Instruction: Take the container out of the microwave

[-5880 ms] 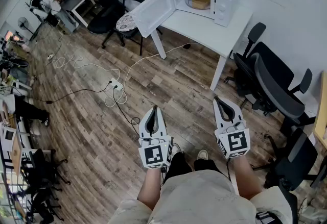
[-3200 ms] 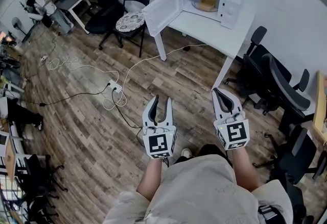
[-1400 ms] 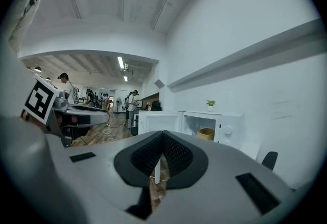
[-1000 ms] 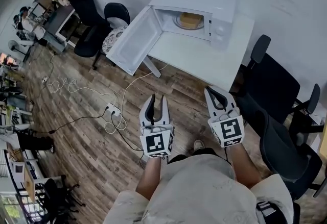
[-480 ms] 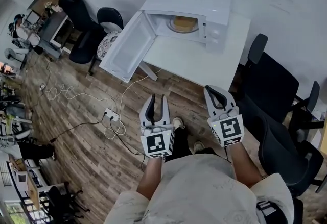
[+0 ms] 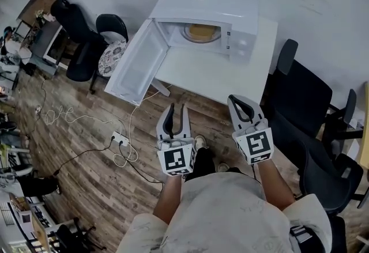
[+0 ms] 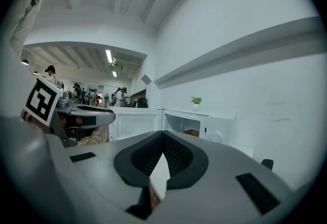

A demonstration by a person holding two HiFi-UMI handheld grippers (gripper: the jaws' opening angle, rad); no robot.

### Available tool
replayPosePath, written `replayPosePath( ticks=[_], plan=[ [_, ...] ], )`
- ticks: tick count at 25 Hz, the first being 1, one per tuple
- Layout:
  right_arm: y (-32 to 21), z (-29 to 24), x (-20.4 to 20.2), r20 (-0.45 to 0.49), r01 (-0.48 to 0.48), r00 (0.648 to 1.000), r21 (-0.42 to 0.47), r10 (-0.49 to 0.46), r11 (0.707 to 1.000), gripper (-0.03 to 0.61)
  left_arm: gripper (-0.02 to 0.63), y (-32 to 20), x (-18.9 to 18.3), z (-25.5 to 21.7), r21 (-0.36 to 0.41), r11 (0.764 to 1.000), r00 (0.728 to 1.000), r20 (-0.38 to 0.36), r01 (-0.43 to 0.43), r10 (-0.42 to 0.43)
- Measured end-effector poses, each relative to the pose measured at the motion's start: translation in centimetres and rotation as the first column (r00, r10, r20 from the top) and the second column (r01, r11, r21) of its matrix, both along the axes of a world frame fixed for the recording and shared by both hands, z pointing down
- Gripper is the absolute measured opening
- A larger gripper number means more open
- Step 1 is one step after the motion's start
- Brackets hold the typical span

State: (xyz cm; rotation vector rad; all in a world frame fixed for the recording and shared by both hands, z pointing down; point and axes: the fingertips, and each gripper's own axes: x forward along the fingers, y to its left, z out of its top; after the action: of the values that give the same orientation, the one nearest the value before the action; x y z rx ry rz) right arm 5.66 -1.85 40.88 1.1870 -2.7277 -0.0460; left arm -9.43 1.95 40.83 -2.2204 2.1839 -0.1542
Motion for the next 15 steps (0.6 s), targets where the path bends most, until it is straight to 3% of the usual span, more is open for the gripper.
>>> replayPosePath(
  ticks=[15],
  plan=[
    [-6.1, 1.4, -5.9, -0.078, -0.061, 0.995, -0.047, 0.057, 0.997, 0.014, 0.119, -7.8, -6.1, 1.3, -0.028, 0.997, 0.996, -0.046, -0.072, 0.071]
  ],
)
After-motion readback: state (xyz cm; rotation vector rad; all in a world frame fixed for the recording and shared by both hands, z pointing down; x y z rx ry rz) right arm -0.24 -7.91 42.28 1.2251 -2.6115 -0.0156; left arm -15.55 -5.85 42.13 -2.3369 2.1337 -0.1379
